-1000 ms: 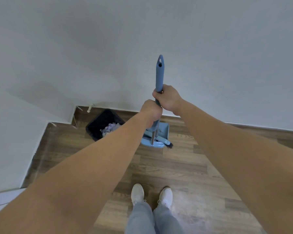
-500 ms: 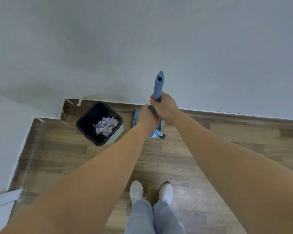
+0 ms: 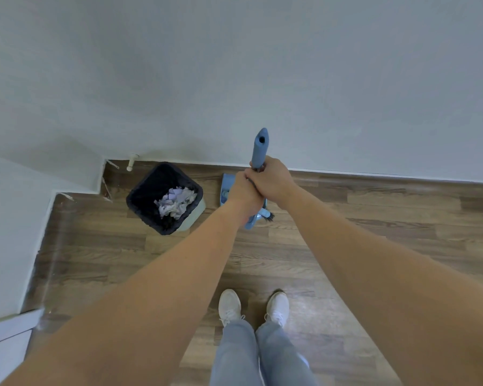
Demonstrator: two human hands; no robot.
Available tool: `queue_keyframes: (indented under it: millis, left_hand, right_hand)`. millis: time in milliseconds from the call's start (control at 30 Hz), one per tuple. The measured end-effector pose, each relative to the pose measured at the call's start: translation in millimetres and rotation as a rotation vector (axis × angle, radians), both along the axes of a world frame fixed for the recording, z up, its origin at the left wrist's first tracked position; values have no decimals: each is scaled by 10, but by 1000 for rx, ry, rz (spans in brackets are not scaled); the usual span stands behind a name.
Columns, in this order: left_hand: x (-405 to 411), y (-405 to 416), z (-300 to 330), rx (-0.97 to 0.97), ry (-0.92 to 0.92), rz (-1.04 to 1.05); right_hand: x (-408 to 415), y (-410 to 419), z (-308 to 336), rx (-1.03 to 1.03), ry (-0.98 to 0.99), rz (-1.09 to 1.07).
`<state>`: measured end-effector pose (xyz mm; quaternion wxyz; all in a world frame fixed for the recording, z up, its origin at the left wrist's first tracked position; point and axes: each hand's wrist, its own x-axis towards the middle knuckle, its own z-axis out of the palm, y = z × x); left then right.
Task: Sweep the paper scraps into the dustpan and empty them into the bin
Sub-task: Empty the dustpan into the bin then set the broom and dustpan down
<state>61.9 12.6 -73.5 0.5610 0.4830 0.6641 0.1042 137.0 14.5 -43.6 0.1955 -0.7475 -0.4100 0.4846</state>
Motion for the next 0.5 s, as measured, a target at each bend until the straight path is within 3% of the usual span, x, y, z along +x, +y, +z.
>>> queue_keyframes:
  millis: [200, 500]
  left_hand:
    - [-172, 100, 122, -120, 144, -129]
    - [-303, 130, 346, -127, 137, -202]
  right_hand:
    - [37, -8, 138, -66, -48, 74]
    - [-49, -17, 395, -73, -68, 129]
